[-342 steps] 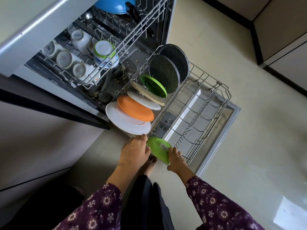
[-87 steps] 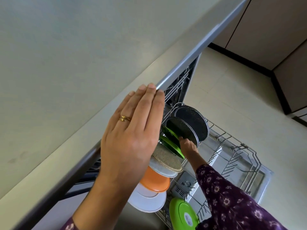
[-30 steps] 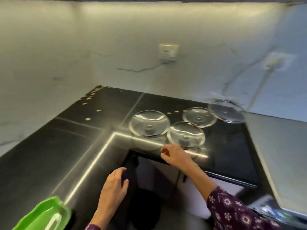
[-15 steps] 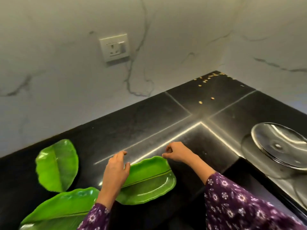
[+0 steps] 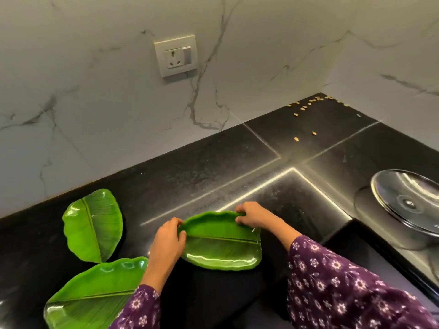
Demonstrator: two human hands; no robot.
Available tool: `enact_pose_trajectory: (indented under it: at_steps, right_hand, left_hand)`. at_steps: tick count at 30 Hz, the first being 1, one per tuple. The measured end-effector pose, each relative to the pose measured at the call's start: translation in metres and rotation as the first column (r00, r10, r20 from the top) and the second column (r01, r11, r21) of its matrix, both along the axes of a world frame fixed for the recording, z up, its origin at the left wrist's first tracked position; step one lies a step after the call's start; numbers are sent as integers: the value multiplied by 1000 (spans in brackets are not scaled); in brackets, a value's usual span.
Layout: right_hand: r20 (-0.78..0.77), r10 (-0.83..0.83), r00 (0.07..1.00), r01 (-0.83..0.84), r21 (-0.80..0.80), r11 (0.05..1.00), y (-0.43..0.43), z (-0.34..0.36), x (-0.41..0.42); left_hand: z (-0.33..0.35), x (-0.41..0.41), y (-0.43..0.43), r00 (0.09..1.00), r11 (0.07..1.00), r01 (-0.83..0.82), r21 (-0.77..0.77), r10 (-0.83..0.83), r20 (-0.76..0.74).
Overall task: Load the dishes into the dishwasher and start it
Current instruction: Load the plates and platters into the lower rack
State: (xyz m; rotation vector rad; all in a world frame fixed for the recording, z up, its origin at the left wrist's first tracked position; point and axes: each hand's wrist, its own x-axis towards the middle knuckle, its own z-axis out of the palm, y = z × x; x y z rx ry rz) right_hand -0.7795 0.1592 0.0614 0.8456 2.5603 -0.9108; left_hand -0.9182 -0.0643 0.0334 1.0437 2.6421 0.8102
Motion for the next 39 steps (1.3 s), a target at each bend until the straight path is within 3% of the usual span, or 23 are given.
enact_pose_trajectory:
  at_steps: [5,10,13,18,24,30,33,39]
  right_hand:
    - [-132,-268,954,278,63,958,35,30,84]
    - [-248,-576,779,605,53,795,46,56,232]
    - [-322,-732,601,776,15,631,24,65,332]
    - [-417,-882,218,970,-11,244,-52,67,488]
    - [-430,-885,-176,984,-49,-172,-169,54,646]
    - [-411,-806,-426,878,25,-477,-287,34,769]
    - [-375,-777,-506,830,35,-557,-327,11,807]
    - [-202,-808,-553,803,130,-582,-362,-59,853]
  left_hand:
    - [20,26,54,992,988,123,98,-119,-50]
    - [28,106,122,902,898,432,88,-428,-65]
    - [31,180,158,779,775,627,77,-624,-59]
    - [29,325,202,430,431,902,5,-898,-97]
    - [32,515,196,120,119,992,38,-993,-21]
    - [26,687,157,-193,-195,979,63,-980,-47]
    - [20,756,139,-324,-326,943,70,-945,-46]
    - [2,865,108,-516,-517,856,22,-856,-38]
